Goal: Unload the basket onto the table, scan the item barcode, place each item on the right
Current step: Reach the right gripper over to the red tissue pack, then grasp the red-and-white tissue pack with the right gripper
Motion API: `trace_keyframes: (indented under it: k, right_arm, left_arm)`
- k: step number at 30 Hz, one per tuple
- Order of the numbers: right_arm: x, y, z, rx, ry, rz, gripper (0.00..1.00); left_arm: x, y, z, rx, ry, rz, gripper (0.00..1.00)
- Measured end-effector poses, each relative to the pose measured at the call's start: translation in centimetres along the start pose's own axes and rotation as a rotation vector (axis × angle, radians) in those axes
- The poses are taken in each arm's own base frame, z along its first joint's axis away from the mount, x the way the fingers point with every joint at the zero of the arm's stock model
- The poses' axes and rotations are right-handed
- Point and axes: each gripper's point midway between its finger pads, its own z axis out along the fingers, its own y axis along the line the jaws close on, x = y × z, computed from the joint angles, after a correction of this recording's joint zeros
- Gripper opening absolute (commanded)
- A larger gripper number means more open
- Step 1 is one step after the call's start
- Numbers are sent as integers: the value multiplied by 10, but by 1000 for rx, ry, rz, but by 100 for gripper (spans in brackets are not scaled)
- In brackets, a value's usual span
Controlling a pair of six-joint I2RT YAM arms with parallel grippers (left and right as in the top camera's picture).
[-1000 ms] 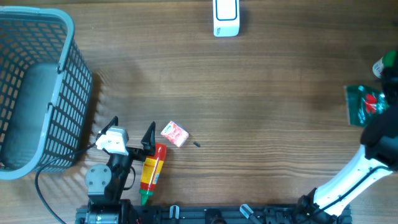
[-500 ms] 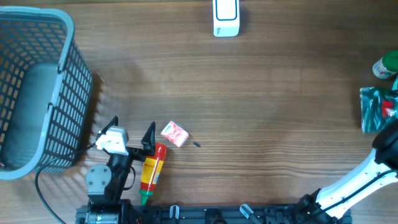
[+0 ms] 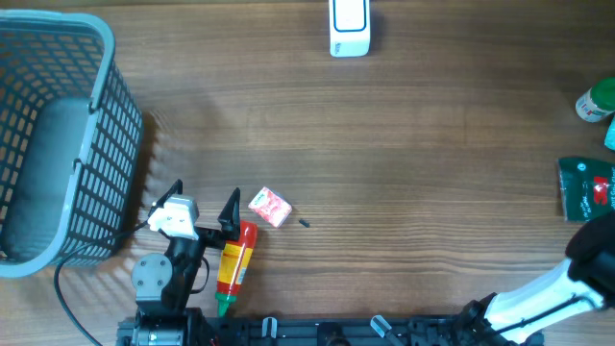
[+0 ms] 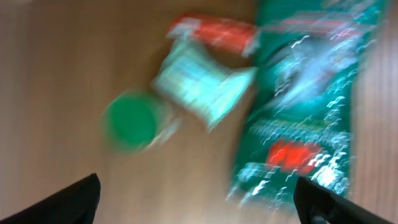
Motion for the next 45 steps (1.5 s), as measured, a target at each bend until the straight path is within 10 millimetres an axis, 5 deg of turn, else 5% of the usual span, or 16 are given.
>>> trace_keyframes:
  k: [5, 12, 17, 22, 24, 28, 31, 37, 45]
  right_arm:
    - [88, 61, -62, -260, 278, -120, 100]
    - [264, 85, -113, -310, 655, -468, 100]
    - [393, 60, -138, -295, 838, -761, 95]
    - [481, 8, -150, -207, 950, -919, 94]
    - [499, -15, -150, -133, 980, -918, 94]
    - [538, -55, -145, -28, 1023, -870, 71]
    - [572, -57, -142, -103, 1064, -842, 57]
    - [614, -59, -155, -226, 1155, -819, 57]
    - [641, -76, -175, -211, 1170, -817, 58]
  left_arm:
    - [0, 0, 0, 0, 0, 0, 100]
    - [0, 0, 0, 0, 0, 0, 100]
    - [0, 0, 0, 0, 0, 0, 100]
    - [0, 0, 0, 0, 0, 0, 100]
    - [0, 0, 0, 0, 0, 0, 100]
    - [0, 0, 0, 0, 0, 0, 100]
    - [0, 0, 0, 0, 0, 0, 100]
    - [0, 0, 0, 0, 0, 0, 100]
    - [0, 0, 0, 0, 0, 0, 100]
